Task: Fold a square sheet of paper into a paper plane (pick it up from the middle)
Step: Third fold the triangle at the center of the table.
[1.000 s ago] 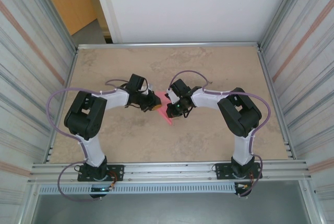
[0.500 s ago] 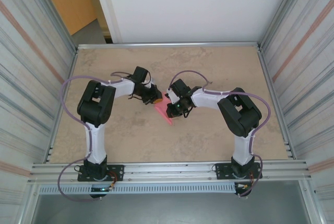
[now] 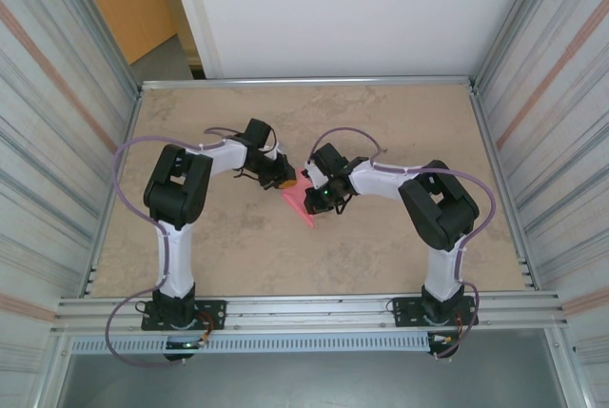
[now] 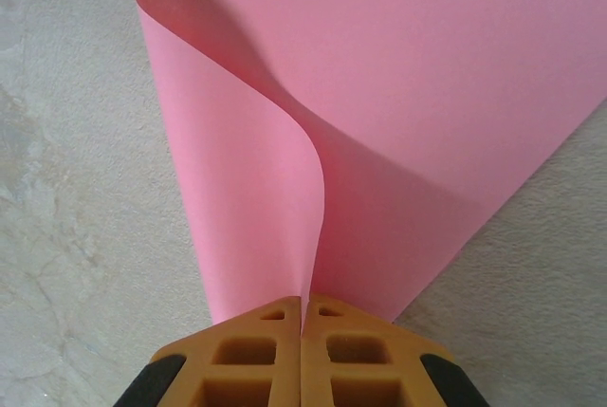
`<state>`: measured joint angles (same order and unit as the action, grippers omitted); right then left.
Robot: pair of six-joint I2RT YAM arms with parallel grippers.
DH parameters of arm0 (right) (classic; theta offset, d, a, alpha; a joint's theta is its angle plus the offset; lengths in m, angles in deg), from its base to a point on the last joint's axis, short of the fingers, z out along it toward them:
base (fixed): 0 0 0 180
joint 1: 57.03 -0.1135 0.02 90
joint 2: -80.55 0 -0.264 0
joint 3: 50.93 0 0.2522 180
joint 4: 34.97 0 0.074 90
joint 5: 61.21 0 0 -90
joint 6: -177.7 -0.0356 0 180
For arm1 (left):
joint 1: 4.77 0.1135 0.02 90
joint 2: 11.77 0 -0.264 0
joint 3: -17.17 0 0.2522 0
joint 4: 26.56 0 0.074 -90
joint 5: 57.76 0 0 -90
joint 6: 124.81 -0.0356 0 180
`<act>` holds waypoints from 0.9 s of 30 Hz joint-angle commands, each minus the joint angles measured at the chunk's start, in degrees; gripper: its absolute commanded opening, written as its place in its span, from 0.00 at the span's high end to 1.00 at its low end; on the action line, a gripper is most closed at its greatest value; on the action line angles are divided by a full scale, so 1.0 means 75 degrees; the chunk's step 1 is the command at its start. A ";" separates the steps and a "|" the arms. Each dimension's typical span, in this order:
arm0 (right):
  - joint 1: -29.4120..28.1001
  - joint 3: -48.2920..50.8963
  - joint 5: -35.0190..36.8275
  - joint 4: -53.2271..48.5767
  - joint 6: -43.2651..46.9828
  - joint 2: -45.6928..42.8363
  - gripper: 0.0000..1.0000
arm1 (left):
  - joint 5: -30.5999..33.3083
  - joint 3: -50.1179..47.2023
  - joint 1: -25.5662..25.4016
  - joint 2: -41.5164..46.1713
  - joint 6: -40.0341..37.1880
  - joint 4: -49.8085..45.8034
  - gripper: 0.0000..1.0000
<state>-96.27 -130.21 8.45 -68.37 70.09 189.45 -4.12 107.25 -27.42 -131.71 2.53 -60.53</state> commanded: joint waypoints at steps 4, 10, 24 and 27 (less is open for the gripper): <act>0.0062 -0.0051 0.0121 -0.0193 -0.0078 -0.0108 0.92 | 0.0301 0.0021 -0.0062 -0.0512 -0.0268 -0.0690 0.88; 0.0053 -0.0048 0.0171 -0.0230 -0.0056 0.0034 0.92 | 0.0301 0.0055 -0.0063 -0.0493 -0.0292 -0.0727 0.88; 0.0057 -0.0015 0.0137 -0.0394 0.0004 0.0361 0.92 | 0.0142 0.0265 -0.0030 0.0763 -0.0122 -0.0538 0.86; 0.0053 -0.0016 0.0133 -0.0404 -0.0008 0.0394 0.92 | 0.0262 0.0119 -0.0035 0.1217 0.0003 -0.0444 0.83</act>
<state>-96.01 -130.23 8.83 -68.53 70.11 190.02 -3.20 108.75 -27.60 -128.47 1.53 -63.28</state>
